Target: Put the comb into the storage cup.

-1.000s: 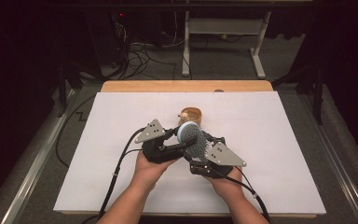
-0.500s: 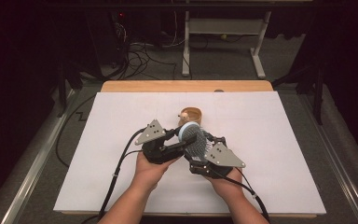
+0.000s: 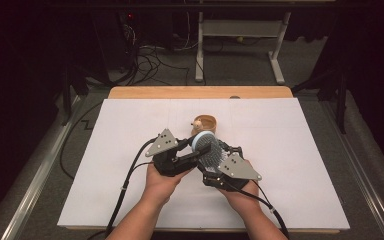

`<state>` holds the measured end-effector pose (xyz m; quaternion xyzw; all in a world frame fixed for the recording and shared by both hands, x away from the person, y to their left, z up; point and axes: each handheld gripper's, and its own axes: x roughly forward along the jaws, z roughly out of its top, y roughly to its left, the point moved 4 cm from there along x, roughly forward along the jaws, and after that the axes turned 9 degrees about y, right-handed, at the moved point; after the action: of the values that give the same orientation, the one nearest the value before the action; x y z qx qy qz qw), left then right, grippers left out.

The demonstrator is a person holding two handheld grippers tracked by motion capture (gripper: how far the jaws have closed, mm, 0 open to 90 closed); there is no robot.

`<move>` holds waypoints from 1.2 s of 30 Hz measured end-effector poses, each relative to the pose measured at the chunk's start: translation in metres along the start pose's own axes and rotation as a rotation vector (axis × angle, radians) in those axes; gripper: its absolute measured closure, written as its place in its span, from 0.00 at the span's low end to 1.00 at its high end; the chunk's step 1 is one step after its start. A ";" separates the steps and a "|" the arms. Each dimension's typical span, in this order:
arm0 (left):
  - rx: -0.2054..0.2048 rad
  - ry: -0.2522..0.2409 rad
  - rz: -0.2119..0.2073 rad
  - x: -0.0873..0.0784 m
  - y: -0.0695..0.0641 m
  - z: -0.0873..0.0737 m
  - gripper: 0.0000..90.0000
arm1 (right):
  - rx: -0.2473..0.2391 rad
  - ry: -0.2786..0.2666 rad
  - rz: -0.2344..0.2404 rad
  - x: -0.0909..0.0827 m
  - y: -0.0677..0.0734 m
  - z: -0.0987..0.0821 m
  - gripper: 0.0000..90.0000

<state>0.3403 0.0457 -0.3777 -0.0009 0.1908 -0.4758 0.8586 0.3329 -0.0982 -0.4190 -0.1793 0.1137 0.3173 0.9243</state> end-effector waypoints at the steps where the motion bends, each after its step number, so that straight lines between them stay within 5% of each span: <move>1: 0.001 0.000 0.001 0.000 0.000 0.000 0.65 | 0.014 0.000 0.013 0.000 0.000 0.000 0.22; 8: 0.003 -0.025 0.007 -0.006 0.000 0.004 0.65 | 0.064 0.008 0.061 0.002 -0.004 -0.002 0.17; 13: 0.024 -0.028 0.027 -0.010 0.001 0.005 0.65 | 0.095 0.023 0.098 0.006 -0.003 -0.001 0.00; 21: 0.050 -0.044 0.039 -0.016 0.004 0.005 0.65 | 0.102 0.024 0.116 0.006 -0.001 -0.001 0.00; 36: 0.035 -0.062 0.085 -0.031 0.020 -0.001 0.65 | 0.117 0.026 0.133 0.003 -0.005 -0.005 0.00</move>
<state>0.3421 0.0817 -0.3720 0.0076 0.1556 -0.4418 0.8835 0.3379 -0.1019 -0.4231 -0.1209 0.1555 0.3683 0.9086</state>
